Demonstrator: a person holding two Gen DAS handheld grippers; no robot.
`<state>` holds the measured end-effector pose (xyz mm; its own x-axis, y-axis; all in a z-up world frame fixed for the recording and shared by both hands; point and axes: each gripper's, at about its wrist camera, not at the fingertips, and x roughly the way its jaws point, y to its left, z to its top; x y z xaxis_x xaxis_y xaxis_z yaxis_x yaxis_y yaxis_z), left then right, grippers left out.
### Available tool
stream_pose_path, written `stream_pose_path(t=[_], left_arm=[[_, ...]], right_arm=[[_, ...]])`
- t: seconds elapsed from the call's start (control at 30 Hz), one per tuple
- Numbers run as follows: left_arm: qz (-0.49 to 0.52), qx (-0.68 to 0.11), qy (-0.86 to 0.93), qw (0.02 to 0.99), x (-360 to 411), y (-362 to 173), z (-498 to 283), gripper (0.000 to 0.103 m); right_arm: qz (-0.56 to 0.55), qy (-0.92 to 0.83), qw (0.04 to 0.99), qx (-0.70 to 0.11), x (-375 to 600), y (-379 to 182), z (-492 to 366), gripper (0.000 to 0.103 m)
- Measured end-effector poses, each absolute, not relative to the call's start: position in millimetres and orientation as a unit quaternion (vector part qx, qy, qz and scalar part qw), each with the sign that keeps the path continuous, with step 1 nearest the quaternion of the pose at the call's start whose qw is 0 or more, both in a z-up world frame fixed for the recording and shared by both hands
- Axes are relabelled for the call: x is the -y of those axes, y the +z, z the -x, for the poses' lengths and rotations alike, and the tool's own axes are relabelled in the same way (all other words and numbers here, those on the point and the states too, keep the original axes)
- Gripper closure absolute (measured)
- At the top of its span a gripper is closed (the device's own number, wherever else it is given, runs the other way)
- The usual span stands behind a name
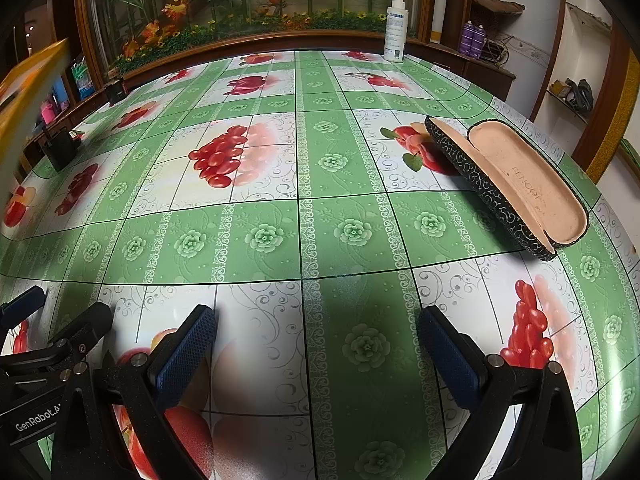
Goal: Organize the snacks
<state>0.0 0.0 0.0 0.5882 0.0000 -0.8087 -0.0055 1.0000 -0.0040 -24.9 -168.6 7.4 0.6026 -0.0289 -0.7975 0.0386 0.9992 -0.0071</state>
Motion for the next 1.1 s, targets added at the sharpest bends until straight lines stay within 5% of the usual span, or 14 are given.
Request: stream_pose_path(t=[1.1], left_arm=[[0.008,-0.454,0.011,0.891,-17.3,5.3,17.5,0.000]], right_arm=[[-0.006,-0.019,0.895,-0.446,169.7,6.9,23.7,0.001]])
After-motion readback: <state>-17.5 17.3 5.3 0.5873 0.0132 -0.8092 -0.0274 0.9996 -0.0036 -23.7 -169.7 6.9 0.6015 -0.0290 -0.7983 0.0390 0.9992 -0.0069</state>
